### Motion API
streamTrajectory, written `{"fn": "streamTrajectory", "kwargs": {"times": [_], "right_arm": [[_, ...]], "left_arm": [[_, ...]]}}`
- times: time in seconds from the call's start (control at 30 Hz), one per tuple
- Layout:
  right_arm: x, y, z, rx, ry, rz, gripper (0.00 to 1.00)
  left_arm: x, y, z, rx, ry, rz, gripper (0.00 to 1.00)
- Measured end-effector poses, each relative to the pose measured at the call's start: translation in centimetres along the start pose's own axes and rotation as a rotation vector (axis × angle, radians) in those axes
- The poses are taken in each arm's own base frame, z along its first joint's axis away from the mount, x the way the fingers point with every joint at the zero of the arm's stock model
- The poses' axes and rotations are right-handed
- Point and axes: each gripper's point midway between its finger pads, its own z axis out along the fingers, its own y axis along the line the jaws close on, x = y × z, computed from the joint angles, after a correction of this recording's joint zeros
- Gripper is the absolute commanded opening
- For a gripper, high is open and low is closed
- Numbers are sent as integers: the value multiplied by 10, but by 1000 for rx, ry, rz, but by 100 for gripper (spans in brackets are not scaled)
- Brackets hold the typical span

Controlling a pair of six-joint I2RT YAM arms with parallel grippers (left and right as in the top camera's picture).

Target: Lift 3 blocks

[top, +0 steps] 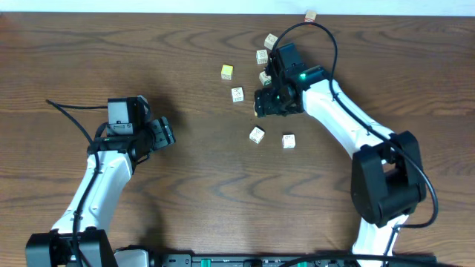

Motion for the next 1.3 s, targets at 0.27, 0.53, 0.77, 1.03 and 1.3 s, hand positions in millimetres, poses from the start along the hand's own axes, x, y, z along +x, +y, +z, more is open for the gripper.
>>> {"fn": "streamTrajectory", "kwargs": {"times": [0.27, 0.53, 0.77, 1.03, 1.3], "right_arm": [[-7, -2, 28, -4, -15, -23, 67], [-5, -6, 51, -1, -2, -44, 49], [-9, -5, 54, -4, -15, -55, 28], [-10, -6, 53, 2, -17, -55, 5], [5, -16, 33, 62, 48, -47, 1]], "left_arm": [[0, 0, 0, 0, 0, 0, 77], [-1, 0, 0, 1, -3, 1, 77], [-1, 0, 0, 2, -5, 1, 77], [-1, 0, 0, 2, -5, 1, 77], [-1, -2, 0, 3, -5, 7, 70]]}}
